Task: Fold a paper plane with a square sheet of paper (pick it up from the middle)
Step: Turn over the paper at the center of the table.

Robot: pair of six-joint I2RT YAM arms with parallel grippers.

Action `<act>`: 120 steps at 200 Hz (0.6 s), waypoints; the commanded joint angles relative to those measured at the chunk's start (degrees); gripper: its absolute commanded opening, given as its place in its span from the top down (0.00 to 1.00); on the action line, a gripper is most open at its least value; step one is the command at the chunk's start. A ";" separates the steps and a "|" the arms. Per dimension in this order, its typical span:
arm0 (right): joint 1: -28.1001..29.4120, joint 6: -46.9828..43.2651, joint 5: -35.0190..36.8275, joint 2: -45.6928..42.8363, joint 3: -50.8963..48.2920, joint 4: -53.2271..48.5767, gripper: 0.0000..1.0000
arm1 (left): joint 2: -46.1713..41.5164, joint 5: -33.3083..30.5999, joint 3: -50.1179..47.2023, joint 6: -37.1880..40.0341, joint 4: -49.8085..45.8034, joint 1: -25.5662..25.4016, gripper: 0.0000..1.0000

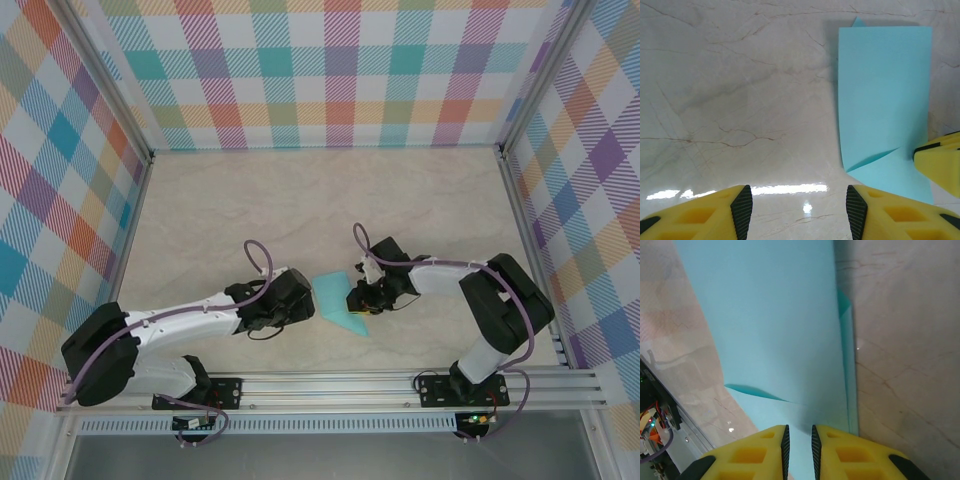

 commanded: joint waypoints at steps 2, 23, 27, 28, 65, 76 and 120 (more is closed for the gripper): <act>-1.59 -0.82 -2.65 1.44 -2.49 4.32 0.78 | 1.46 1.98 1.78 0.73 1.48 0.82 0.46; -3.63 0.79 -5.17 2.32 -5.30 8.86 0.78 | 2.92 3.27 2.34 -0.31 2.46 0.81 0.45; -3.82 0.98 -5.47 2.49 -5.66 9.35 0.78 | 3.24 3.46 2.43 -0.65 2.71 0.82 0.45; -3.88 1.02 -5.58 2.53 -5.75 9.42 0.78 | 3.33 3.48 2.44 -0.73 2.70 0.82 0.45; -5.15 2.65 -6.76 3.67 -7.88 12.66 0.77 | 6.37 5.76 1.83 -4.66 7.68 0.82 0.42; -5.48 2.91 -6.79 3.63 -8.13 12.88 0.77 | 7.12 6.34 1.19 -6.30 9.73 0.82 0.41; -6.22 2.72 -7.10 3.68 -8.46 12.79 0.76 | 9.03 7.81 -0.58 -9.12 17.53 0.77 0.45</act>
